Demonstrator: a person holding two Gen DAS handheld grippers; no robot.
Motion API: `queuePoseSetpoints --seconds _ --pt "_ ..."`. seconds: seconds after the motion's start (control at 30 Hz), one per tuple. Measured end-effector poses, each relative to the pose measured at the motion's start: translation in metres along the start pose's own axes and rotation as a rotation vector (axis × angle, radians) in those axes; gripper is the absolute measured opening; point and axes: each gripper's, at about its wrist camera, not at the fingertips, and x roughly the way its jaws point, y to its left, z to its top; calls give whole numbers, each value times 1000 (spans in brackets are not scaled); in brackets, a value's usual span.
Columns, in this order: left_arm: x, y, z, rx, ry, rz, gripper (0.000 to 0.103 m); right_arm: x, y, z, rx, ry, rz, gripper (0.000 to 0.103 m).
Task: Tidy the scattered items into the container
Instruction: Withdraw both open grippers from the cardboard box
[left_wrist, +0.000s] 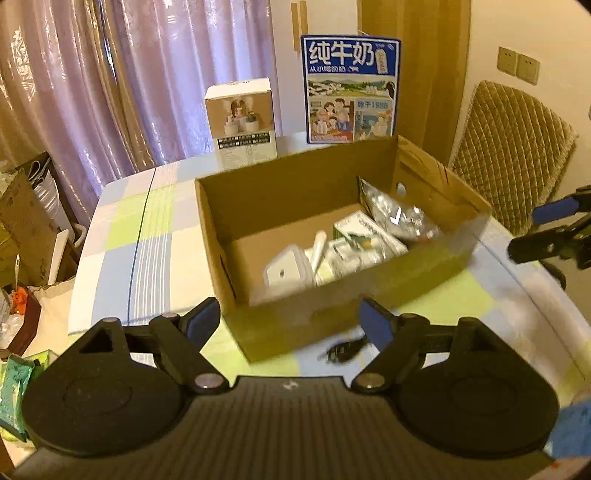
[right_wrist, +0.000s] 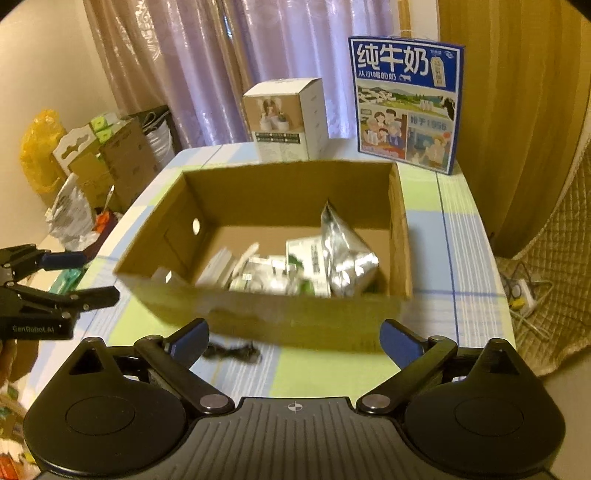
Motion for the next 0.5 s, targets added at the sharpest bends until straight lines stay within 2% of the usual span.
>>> queuePoseSetpoints --seconds 0.3,0.5 --pt "-20 -18 -40 122 37 -42 79 -32 -9 -55 -99 41 -39 97" --pt "-22 -32 -48 218 38 -80 79 -45 -6 -78 -293 41 -35 97"
